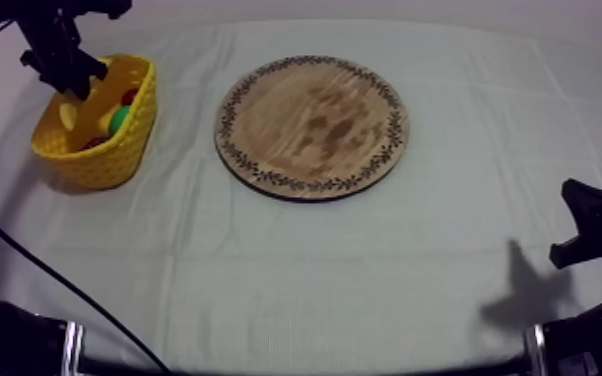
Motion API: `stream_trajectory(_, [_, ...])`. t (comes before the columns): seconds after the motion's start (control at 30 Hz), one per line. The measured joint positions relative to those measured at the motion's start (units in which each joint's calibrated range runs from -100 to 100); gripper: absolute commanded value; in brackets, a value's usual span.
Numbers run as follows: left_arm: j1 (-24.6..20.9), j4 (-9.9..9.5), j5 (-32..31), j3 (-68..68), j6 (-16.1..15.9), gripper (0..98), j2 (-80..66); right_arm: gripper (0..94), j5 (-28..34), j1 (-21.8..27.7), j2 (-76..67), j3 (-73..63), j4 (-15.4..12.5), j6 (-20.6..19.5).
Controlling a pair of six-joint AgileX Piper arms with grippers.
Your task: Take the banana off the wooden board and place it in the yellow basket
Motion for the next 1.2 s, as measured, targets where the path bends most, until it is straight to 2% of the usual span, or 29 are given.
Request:
stream_trajectory(0.2, [0.0,-0.13,0.7,-0.7,0.9,49.1,-0.3,0.3,0.0,0.0,0.0,0.0,0.0,0.0])
stream_trajectory(0.4, [0.1,-0.14,2.5,-1.9,1.5,56.7,-1.4,0.3,0.0,0.0,0.0,0.0,0.0,0.0])
stream_trajectory(0.9, [0.6,0.41,3.4,-0.9,0.4,57.9,-6.9,0.3,0.0,0.0,0.0,0.0,0.0,0.0])
stream_trajectory(1.07, [0.8,0.48,1.2,1.5,0.6,54.8,-11.3,0.3,0.0,0.0,0.0,0.0,0.0,0.0])
stream_trajectory(1.2, [0.8,0.91,-0.8,3.9,0.4,47.3,-15.8,0.3,0.0,0.0,0.0,0.0,0.0,0.0])
